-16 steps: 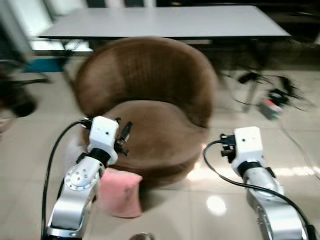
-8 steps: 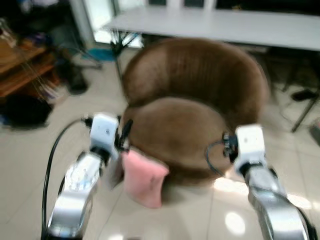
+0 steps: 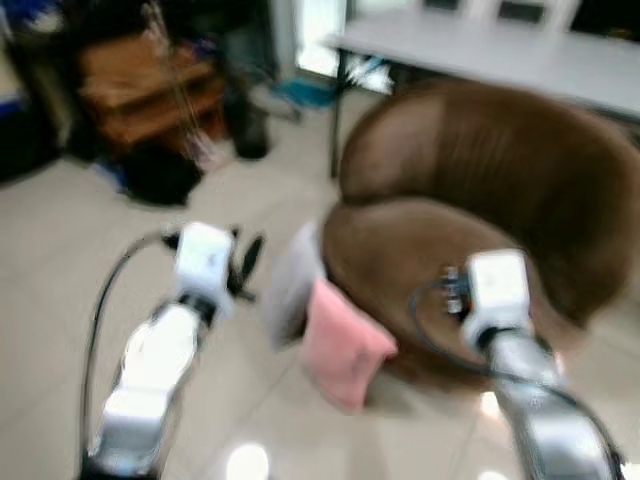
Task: Move the pillow to the sofa from floor
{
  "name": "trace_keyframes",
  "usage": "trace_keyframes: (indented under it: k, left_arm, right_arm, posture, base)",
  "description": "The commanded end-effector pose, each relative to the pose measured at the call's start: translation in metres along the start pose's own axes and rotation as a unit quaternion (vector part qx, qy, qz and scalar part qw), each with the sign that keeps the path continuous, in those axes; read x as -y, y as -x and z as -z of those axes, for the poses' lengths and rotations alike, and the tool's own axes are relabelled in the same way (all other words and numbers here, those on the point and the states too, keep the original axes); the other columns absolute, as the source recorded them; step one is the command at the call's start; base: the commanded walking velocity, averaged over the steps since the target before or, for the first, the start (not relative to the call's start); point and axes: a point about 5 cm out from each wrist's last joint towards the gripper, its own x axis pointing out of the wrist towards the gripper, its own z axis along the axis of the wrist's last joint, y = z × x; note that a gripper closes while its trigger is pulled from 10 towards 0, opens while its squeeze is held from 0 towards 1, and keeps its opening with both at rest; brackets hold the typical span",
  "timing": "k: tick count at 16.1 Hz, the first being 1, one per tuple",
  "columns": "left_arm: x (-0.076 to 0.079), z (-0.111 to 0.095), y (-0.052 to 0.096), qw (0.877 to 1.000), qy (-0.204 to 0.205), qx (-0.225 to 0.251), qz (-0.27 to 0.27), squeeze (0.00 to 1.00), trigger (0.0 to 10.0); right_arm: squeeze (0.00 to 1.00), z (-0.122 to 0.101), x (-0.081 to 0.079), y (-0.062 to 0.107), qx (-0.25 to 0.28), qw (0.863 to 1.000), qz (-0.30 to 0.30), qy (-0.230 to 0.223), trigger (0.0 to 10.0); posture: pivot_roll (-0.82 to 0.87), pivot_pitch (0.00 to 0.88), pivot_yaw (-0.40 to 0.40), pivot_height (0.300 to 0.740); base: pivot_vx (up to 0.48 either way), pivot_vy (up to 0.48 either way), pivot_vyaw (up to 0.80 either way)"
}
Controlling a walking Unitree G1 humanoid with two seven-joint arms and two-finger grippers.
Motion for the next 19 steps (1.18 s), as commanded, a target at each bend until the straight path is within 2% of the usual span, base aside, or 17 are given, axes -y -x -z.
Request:
trace_keyframes:
  k: [1, 15, 16, 19]
  left_arm:
    - [0.0056, -0.0074, -0.0045, 1.0, 0.001, 0.015, 0.013, 0.0, 10.0]
    - [0.007, -0.0081, -0.0073, 1.0, -0.001, 0.019, 0.021, 0.0, 10.0]
    - [0.0069, -0.0082, -0.0073, 1.0, -0.001, 0.019, 0.021, 0.0, 10.0]
    - [0.0071, -0.0081, -0.007, 1.0, 0.0, 0.019, 0.022, 0.0, 10.0]
  right_arm:
    - [0.0, 0.0, 0.0111, 0.0018, 0.003, 1.0, 0.021, -0.003, 10.0]
    - [0.0, 0.0021, 0.0143, -0.0005, -0.002, 0.999, 0.029, -0.021, 10.0]
    - [0.0, 0.0038, 0.0144, -0.0004, -0.007, 0.999, 0.033, -0.038, 10.0]
    - [0.0, 0.0041, 0.0158, 0.0, -0.007, 0.999, 0.036, -0.024, 10.0]
  posture:
    - [-0.01, 0.016, 0.023, 0.74]
    - [-0.01, 0.007, 0.023, 0.74]
    - [-0.01, 0.007, 0.023, 0.74]
    - [-0.01, 0.011, 0.024, 0.74]
  base:
    - [0.304, 0.0, 0.0]
    - [0.32, 0.0, 0.0]
    - [0.352, 0.0, -0.8]
    - [0.351, 0.0, -0.5]
